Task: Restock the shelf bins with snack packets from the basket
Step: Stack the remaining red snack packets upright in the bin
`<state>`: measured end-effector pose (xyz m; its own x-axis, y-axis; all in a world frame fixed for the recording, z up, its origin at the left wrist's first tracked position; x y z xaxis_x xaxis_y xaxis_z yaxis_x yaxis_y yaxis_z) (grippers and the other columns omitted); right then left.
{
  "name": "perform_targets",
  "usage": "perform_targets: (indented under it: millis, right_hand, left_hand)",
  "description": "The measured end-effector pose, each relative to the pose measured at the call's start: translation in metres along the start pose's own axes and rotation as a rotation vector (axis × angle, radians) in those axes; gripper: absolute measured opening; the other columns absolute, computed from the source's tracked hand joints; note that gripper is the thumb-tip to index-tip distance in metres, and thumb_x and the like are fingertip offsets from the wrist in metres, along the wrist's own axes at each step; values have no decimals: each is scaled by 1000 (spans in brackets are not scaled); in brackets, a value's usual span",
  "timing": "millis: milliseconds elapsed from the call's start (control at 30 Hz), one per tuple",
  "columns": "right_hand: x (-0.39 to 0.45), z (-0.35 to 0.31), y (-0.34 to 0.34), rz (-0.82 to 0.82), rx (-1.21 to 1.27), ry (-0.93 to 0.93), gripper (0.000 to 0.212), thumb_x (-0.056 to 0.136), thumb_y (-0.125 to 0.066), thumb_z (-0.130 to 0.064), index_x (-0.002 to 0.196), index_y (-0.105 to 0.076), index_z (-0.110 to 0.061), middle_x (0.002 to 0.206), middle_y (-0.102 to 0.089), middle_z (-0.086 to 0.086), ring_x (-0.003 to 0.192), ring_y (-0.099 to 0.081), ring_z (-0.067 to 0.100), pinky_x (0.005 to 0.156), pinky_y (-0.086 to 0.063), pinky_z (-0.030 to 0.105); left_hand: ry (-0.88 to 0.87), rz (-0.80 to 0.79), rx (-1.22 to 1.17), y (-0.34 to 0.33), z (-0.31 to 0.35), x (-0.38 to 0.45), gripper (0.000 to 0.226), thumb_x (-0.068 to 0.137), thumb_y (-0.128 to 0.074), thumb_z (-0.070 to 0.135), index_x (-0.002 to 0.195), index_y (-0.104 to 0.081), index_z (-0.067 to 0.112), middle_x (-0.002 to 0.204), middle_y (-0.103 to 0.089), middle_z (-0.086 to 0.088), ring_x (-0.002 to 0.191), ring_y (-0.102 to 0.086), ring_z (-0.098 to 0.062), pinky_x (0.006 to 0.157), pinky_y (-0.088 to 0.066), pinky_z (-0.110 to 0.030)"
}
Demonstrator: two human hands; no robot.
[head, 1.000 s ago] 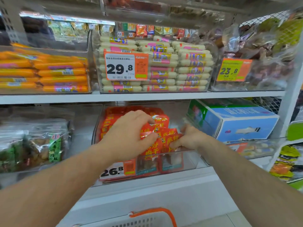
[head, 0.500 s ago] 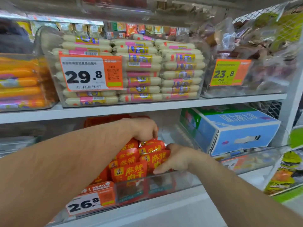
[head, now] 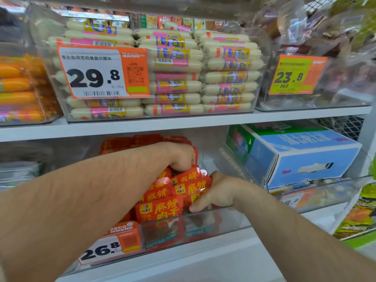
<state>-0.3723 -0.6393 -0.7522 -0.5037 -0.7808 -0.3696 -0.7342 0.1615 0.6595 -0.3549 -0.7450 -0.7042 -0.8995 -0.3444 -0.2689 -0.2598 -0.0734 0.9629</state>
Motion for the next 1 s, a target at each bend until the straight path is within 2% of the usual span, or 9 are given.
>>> perform_targets:
  millis: [133, 233, 300, 400, 567, 767, 833, 900, 1000]
  right_hand:
    - [1, -2, -5, -49, 35, 8, 48, 51, -95, -23, 92, -70, -15, 102, -74, -1, 97, -68, 18, 96, -53, 37]
    - [4, 1, -3, 21, 115, 26, 44, 56, -93, -13, 96, -73, -14, 93, -75, 0, 84, -70, 14, 86, -57, 31]
    - [3, 2, 0, 107, 164, 32, 46, 53, -92, -14, 94, -71, -14, 87, -74, 1, 77, -69, 13, 75, -58, 27]
    - [3, 2, 7, 237, 152, 58, 76, 28, -85, -36, 99, -61, -21, 89, -71, 2, 79, -69, 20, 74, -60, 38]
    - [3, 1, 21, 356, 182, 119, 61, 57, -89, -22, 101, -48, -31, 99, -68, -1, 88, -68, 18, 81, -59, 41]
    - [9, -1, 12, 285, 105, 88, 76, 52, -92, -26, 114, -49, -24, 102, -66, -4, 95, -65, 15, 87, -56, 35]
    - [12, 2, 9, 225, 158, 79, 66, 56, -93, -17, 107, -52, -22, 95, -66, -5, 85, -64, 9, 76, -57, 24]
    - [14, 4, 7, 159, 183, 70, 49, 64, -89, -10, 100, -57, -19, 85, -64, -7, 72, -59, 3, 53, -46, 10]
    - [19, 2, -1, 94, 144, 50, 48, 62, -90, -19, 104, -67, -17, 82, -68, -6, 68, -61, 6, 50, -43, 15]
  left_hand:
    - [-17, 6, -38, 3, 5, -6, 34, 94, -45, 2, 121, -64, 6, 123, -65, -9, 110, -59, -27, 63, -40, -20]
    - [-26, 62, -88, 6, 3, -10, 24, 95, -50, 6, 113, -67, 6, 115, -67, -11, 97, -61, -27, 43, -34, -14]
    - [-22, 135, -143, 14, -1, -15, 19, 96, -57, 14, 111, -68, 8, 109, -69, -7, 94, -61, -24, 57, -40, -19]
    - [-15, 229, -242, 27, -7, -23, 21, 94, -63, 22, 114, -66, 14, 106, -68, -1, 98, -62, -19, 79, -46, -26]
    - [2, 335, -273, 39, -13, -33, 22, 97, -57, 29, 118, -60, 25, 121, -63, 3, 107, -58, -16, 89, -47, -30]
    - [-48, 308, -239, 24, -5, -38, 42, 102, -45, 25, 143, -47, 22, 148, -47, -3, 135, -43, -22, 109, -33, -27]
    - [-56, 301, -261, 21, -4, -39, 45, 103, -42, 29, 148, -41, 20, 154, -39, -5, 141, -35, -21, 112, -25, -25]
    - [-78, 291, -311, 19, -4, -42, 46, 102, -45, 31, 147, -42, 22, 154, -38, -3, 141, -34, -19, 109, -24, -21]
    - [-89, 247, -380, 15, -9, -43, 45, 97, -55, 28, 141, -49, 30, 149, -45, 4, 133, -43, -15, 96, -29, -16]
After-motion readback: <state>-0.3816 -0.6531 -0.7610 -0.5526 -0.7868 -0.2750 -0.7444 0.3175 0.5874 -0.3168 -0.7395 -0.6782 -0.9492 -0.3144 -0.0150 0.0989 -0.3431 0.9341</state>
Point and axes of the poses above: each hand's wrist, its own x-axis towards the middle knuckle, its own y-axis out of the back of the hand, z = x × y, the point moved 8 cm from there along x, towards the middle knuckle
